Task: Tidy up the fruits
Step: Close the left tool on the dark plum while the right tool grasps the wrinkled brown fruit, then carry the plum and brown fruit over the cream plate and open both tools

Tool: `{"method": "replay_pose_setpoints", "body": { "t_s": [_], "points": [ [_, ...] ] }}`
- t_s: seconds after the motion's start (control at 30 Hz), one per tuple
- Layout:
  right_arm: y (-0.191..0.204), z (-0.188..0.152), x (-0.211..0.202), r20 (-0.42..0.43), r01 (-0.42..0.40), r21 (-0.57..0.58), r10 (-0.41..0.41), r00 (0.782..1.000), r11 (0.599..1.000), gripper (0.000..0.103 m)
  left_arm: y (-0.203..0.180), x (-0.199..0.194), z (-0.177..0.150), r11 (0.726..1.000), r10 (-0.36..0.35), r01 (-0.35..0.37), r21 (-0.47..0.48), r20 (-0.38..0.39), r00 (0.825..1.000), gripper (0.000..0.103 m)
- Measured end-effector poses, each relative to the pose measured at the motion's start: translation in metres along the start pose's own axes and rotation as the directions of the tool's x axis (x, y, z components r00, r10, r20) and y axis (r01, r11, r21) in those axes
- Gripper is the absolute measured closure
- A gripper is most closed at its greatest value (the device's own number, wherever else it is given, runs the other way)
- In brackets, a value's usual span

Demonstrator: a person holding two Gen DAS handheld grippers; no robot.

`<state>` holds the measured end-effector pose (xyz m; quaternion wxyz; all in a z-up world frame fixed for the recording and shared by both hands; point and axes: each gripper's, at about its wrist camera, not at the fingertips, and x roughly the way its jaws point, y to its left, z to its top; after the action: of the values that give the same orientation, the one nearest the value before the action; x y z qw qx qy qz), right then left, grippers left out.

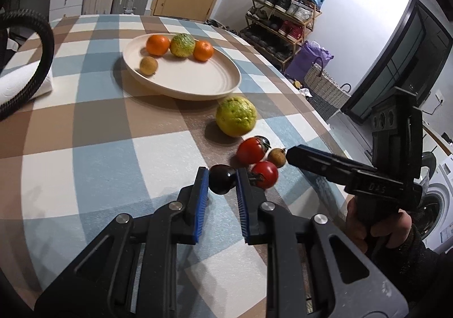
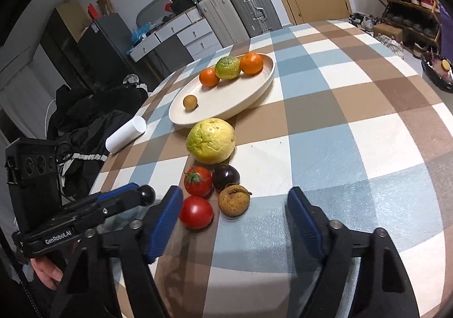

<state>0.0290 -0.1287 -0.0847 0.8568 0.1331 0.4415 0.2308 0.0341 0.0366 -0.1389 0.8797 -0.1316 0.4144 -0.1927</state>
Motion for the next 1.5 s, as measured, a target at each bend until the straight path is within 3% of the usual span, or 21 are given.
{"method": "replay_pose_setpoints", "body": {
  "t_s": [0.47, 0.67, 1.03, 1.3, 1.5],
  "points": [
    [0.003, -0.002, 0.012, -0.047, -0.010, -0.027, 0.009, 0.999, 1.000, 0.076, 0.005, -0.010, 0.011, 1.000, 0.015, -0.015, -0.014, 0.027, 1.000, 0.086],
    [-0.004, -0.001, 0.009, -0.029, -0.023, 0.016, 0.024, 0.999, 1.000, 0.077, 0.011, -0.012, 0.017, 0.999, 0.019, -0.018, -0.031, 0.033, 0.999, 0.086],
    [-0.001, 0.021, -0.013, 0.084, -0.035, -0.004, 0.035, 0.996, 0.999, 0.077, 0.025, -0.011, 0.039, 0.998, 0.015, -0.011, -0.069, 0.064, 0.998, 0.086],
    [0.012, 0.070, -0.013, 0.125, -0.057, -0.048, 0.062, 0.990, 0.997, 0.077, 0.041, -0.011, 0.072, 0.995, 0.022, -0.012, -0.094, 0.103, 0.994, 0.086],
    [0.030, 0.117, 0.012, 0.100, -0.087, -0.102, 0.097, 0.990, 0.991, 0.077, 0.053, -0.004, 0.107, 0.994, 0.022, -0.007, -0.109, 0.134, 0.991, 0.086]
  ]
}}
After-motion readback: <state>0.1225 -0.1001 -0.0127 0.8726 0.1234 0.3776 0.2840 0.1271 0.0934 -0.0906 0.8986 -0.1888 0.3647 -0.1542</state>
